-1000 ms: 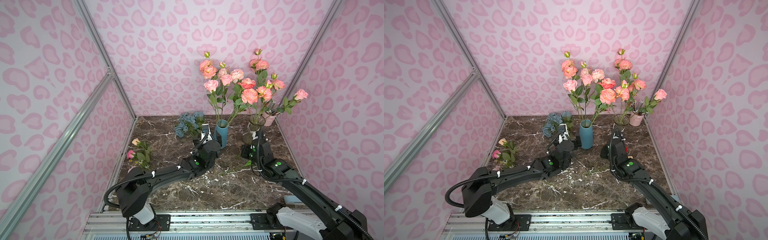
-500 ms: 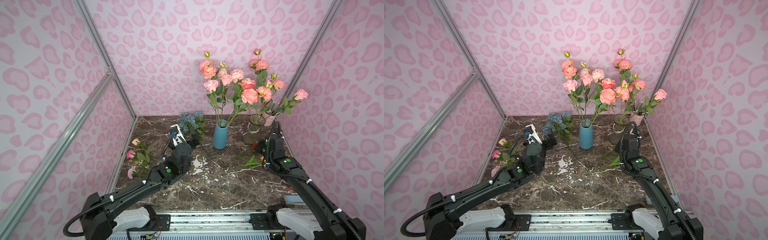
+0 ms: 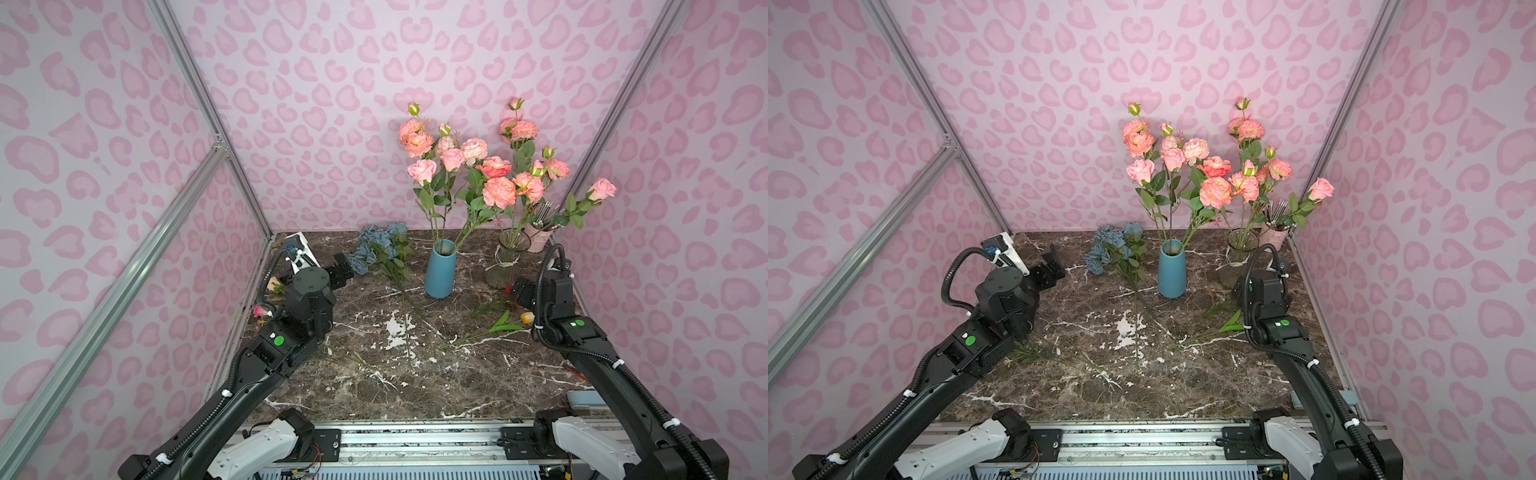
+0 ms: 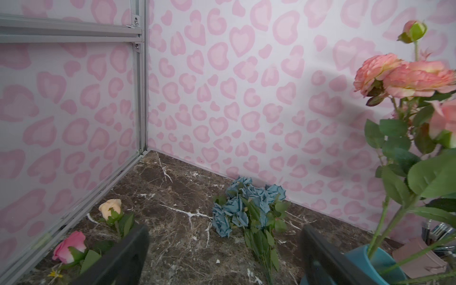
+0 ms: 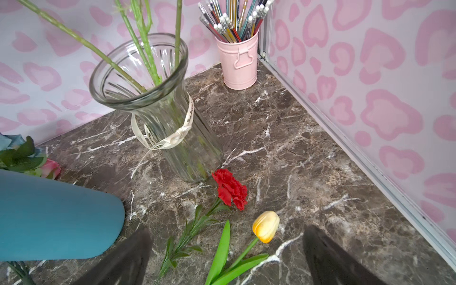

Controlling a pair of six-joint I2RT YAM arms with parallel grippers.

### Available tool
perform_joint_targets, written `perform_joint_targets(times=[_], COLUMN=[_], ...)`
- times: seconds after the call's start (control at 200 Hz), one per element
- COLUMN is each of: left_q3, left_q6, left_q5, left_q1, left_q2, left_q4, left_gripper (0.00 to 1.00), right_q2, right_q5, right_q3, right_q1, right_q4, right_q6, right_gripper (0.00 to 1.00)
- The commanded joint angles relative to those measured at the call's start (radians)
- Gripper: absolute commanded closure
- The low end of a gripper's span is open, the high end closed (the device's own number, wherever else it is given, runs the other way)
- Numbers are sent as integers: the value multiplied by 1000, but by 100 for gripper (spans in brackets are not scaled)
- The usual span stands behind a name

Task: Place the pink flowers into the vase
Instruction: Reset both arms

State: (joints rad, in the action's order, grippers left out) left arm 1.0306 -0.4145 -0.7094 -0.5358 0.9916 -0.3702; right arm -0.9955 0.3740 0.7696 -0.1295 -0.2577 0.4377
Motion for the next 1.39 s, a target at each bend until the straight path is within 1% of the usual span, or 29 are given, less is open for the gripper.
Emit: perform_joint_targets(times=[0.0,0.095,0.155,0.195,0.24,0.29,0.38,0.415,0.465,0.515,0.57,0.62,0.66,0.74,0.83,0.89,0.97,1.075,1.155,1.25,1.285,1.33,1.39], left_q3=[26,35,33,28,20,15,-10,-28,-79,-151,-216,-256,-270,-268,-320,-384,-471,-575,-616,-641,-646,-658,-684], left_q6=[57,89,88,69,55,56,88,94,114,141,183,277,307,305,280,275,318,352,358,361,367,377,372], left_q5=[209,257,206,163,132,132,221,260,329,413,419,434,421,403,410,402,398,484,500,499,527,597,639], left_q1=[73,100,102,109,120,127,159,180,215,251,269,278,288,327,376,415,442,452,462,483,494,508,508], left_q2=[28,58,69,71,69,73,85,86,75,57,44,40,47,75,80,57,26,14,56,139,172,210,258], left_q4=[-93,-86,-77,-77,-71,-76,-34,-3,88,210,317,379,393,372,428,502,602,772,879,983,1022,1078,1167], left_gripper=[3,3,3,3,3,3,3,3,3,3,3,3,3,3,3,3,3,3,3,3,3,3,3], right_q2=[30,37,45,58,83,118,192,218,243,249,237,223,215,201,185,166,138,76,21,-23,-33,-46,-67], right_q5=[38,132,152,137,79,12,-13,-5,15,8,-20,-45,-35,-22,-54,-64,-86,-106,-132,-157,-160,-162,-171], right_q3=[-11,-3,-13,-35,-82,-145,-287,-355,-453,-544,-616,-636,-636,-645,-683,-700,-730,-747,-748,-763,-767,-769,-768], right_q1=[1,0,1,6,17,38,73,82,87,90,92,91,93,104,116,118,123,129,135,135,136,134,136], right_q4=[70,51,76,108,193,286,484,604,777,942,1088,1107,1080,1068,1146,1170,1224,1301,1354,1411,1420,1436,1467], right_q6=[32,62,33,10,-37,-73,-73,-83,-111,-152,-221,-276,-280,-268,-302,-310,-321,-337,-335,-339,-337,-330,-323], right_gripper=[2,2,2,2,2,2,2,2,2,2,2,2,2,2,2,2,2,2,2,2,2,2,2])
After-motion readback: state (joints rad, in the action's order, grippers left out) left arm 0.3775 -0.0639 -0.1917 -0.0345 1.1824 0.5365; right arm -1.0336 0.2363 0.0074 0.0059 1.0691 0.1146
